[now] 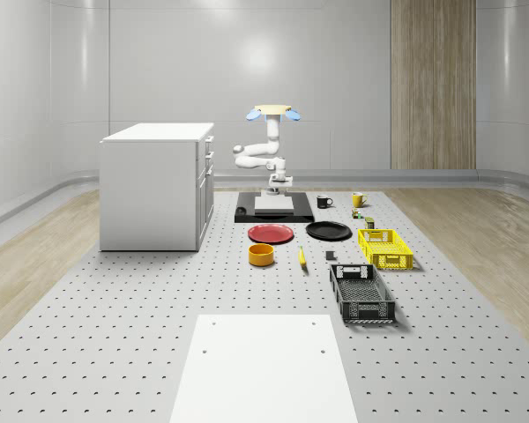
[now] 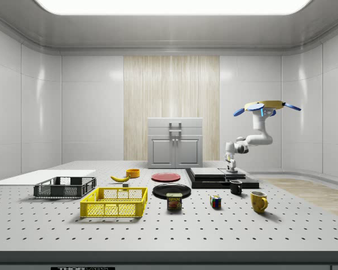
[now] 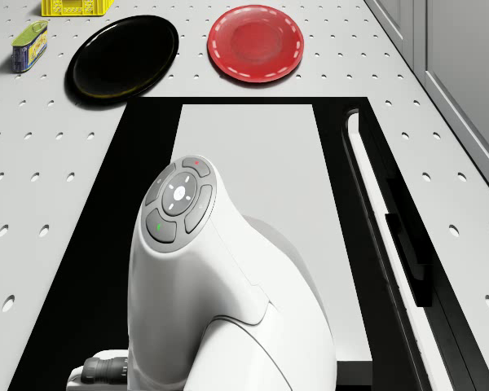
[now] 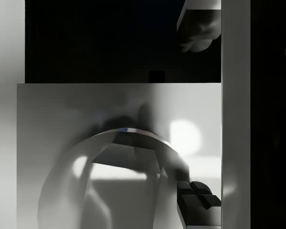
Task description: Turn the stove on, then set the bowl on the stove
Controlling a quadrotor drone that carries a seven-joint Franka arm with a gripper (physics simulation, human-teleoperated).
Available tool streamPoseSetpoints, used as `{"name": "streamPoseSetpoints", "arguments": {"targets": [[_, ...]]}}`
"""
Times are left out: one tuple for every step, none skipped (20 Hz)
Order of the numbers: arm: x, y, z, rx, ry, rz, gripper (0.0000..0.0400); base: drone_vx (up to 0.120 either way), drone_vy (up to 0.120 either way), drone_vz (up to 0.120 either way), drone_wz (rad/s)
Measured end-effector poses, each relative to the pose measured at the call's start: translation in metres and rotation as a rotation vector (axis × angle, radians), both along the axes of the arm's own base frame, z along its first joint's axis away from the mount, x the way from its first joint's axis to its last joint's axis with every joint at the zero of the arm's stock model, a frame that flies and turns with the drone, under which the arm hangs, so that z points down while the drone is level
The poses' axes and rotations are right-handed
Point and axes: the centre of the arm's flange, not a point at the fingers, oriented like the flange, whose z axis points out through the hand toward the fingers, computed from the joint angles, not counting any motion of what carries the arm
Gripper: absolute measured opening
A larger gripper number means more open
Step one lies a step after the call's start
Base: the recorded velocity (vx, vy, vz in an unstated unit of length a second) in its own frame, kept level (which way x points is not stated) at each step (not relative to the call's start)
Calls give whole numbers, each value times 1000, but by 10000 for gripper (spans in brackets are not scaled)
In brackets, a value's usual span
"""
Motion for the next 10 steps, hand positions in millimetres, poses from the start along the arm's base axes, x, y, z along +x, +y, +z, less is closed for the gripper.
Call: {"name": "streamPoseSetpoints", "arguments": {"targets": [[0,-5,0,0,0,0,400,0,0,0,0],[0,-10,0,0,0,0,400,0,0,0,0],[0,-14,0,0,0,0,400,0,0,0,0],[0,-18,0,0,0,0,400,0,0,0,0],[0,-21,0,0,0,0,400,0,0,0,0],[0,-24,0,0,0,0,400,0,0,0,0],[0,-26,0,0,0,0,400,0,0,0,0],[0,-28,0,0,0,0,400,0,0,0,0],[0,-29,0,0,0,0,400,0,0,0,0],[0,-29,0,0,0,0,400,0,0,0,0]]}}
